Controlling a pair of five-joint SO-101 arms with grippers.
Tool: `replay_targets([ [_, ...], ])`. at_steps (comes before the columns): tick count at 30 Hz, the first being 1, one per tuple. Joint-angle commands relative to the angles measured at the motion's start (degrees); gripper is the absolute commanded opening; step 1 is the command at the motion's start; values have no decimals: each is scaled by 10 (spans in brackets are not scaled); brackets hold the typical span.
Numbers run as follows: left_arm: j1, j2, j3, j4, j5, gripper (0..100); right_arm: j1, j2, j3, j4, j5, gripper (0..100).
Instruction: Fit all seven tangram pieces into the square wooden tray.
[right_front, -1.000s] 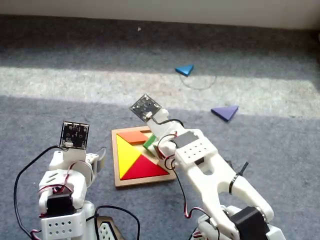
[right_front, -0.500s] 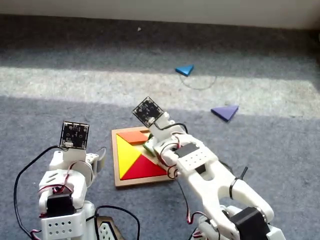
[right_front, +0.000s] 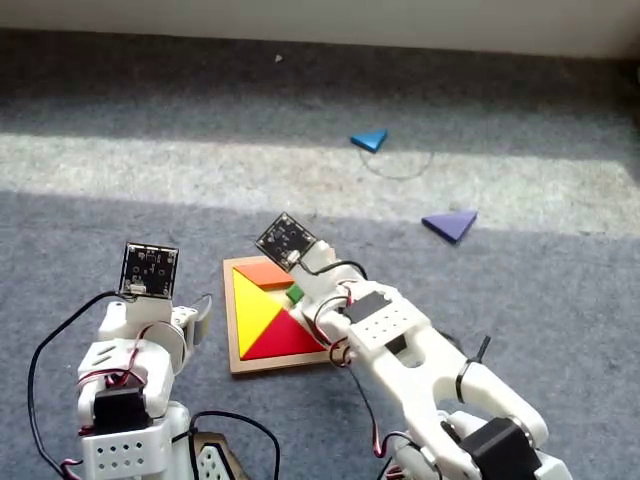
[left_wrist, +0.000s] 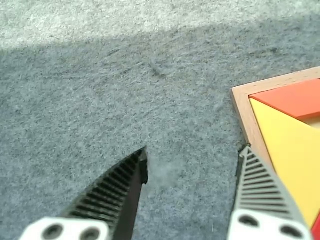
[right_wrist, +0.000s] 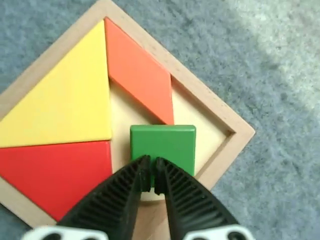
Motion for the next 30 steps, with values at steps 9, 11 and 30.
replay_targets([
  [9,6,-7,-3,-7,-4,292,1,-57,-45,156,4,26],
  [11,6,-7,-3,-7,-4,292,11,-85,-48,156,2,26],
  [30,7,-7,-3,-7,-4,292,18,6,36,-126,5,26],
])
